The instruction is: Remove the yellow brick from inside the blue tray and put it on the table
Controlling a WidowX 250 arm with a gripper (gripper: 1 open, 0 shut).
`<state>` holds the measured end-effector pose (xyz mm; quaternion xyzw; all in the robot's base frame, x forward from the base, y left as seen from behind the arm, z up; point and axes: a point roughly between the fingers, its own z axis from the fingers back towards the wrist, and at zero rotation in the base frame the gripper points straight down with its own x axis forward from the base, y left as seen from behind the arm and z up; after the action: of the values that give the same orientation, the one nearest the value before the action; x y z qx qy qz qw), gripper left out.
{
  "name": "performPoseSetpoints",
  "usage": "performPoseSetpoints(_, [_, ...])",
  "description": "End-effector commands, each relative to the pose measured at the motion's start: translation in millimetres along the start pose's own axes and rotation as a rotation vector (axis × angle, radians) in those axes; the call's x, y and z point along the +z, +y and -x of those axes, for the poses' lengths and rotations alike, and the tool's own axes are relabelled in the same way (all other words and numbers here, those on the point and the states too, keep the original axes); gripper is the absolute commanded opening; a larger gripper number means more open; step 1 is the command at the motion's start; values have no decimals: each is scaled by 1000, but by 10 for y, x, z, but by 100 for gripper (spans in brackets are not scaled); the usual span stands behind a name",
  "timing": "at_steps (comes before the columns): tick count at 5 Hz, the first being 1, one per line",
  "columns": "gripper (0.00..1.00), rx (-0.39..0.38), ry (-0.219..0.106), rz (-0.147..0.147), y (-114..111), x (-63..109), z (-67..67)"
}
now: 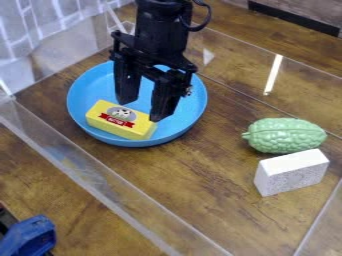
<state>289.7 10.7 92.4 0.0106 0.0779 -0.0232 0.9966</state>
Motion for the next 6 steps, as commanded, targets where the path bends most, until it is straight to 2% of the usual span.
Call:
performPoseSetpoints(1, [100, 26, -23, 16, 127, 66, -55])
performPoseSetpoints(2, [0, 43, -31, 27, 219, 106, -142])
performPoseSetpoints(3, [100, 16, -31, 29, 281, 73, -177])
performPoseSetpoints(6, [100, -65, -51, 37, 463, -9, -323])
